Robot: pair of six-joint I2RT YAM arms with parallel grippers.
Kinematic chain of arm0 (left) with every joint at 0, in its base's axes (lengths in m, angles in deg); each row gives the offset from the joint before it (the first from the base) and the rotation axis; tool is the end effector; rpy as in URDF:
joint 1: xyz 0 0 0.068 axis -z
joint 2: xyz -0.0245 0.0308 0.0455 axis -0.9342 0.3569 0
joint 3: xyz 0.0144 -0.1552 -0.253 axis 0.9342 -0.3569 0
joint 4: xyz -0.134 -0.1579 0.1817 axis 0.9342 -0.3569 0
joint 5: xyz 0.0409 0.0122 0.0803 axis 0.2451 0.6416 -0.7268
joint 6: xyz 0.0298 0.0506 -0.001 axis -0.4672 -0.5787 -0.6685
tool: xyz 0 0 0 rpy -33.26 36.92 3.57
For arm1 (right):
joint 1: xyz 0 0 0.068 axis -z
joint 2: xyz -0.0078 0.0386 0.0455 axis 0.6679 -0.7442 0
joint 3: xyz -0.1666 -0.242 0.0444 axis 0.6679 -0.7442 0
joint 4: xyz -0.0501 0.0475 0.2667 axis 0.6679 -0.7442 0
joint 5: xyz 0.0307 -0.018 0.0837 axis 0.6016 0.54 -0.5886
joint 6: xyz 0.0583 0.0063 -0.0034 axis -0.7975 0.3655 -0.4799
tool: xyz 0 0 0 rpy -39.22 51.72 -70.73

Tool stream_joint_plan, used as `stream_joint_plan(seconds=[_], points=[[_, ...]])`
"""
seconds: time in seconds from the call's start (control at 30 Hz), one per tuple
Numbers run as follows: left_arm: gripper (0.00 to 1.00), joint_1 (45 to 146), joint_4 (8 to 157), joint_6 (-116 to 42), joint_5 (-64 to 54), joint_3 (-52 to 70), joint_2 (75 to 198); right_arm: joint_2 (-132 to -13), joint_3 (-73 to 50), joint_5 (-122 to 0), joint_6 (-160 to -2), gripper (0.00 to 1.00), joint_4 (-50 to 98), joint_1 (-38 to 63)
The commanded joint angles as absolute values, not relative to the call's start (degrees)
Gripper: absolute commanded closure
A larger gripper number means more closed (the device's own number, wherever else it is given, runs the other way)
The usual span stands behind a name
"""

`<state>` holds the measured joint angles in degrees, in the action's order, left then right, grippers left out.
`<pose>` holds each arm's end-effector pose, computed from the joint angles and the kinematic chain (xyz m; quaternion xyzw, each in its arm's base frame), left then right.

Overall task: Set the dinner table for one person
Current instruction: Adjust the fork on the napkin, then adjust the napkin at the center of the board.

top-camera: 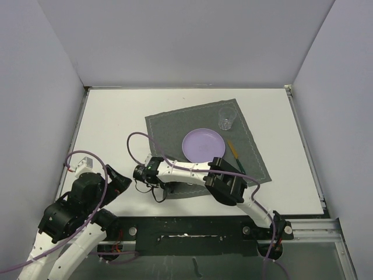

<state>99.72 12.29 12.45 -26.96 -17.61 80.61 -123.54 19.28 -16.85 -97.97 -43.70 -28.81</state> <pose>0.0399 -0.0119 0.2995 -0.2831 0.8651 -0.2101 0.3569 0.1783 0.4325 0.1588 -0.3893 0.8650 -0.2385 0.2083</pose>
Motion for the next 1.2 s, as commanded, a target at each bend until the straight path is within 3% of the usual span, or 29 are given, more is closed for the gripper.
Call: stream_joint_plan(seconds=[0.0, 0.33, 0.53, 0.63, 0.73, 0.87, 0.97, 1.17], points=[[0.12, 99.59, 14.44, 12.16, -27.12, -16.09, 80.18, -114.53, 19.6, -22.08, -95.43, 0.78, -38.63, -29.74], [0.12, 99.59, 27.64, 11.15, -29.27, -16.75, 89.65, -105.35, 24.0, -23.02, -91.8, 0.76, -40.3, -28.99], [0.12, 99.57, 44.77, 7.0, -33.19, -14.24, 109.13, -95.51, 17.93, -21.53, -91.43, 0.76, -39.45, -26.39], [0.2, 99.19, 50.62, 4.11, -35.89, -9.87, 121.27, -89.4, 13.44, -19.96, -91.31, 0.75, -39.67, -23.94], [0.23, 97.72, 53.25, 2.16, -35.77, -2.81, 133.07, -82.69, 7.71, -22.52, -89.2, 0.78, -36.72, -14.42], [0.25, 95.15, 54.56, -1.05, -34.13, 4.97, 142.31, -76.51, 3.6, -32.43, -84.5, 0.91, -30.14, 0.55], [0.25, 92.08, 54.87, -2.87, -32.42, 9.49, 146.47, -79.14, 6.4, -38.83, -81.36, 0.99, -28.2, 10.25], [0.25, 87.11, 53.98, -3.81, -28.02, 15.92, 154.19, -86.35, 9.79, -48.4, -80.9, 1.0, -21.11, 21.96]])
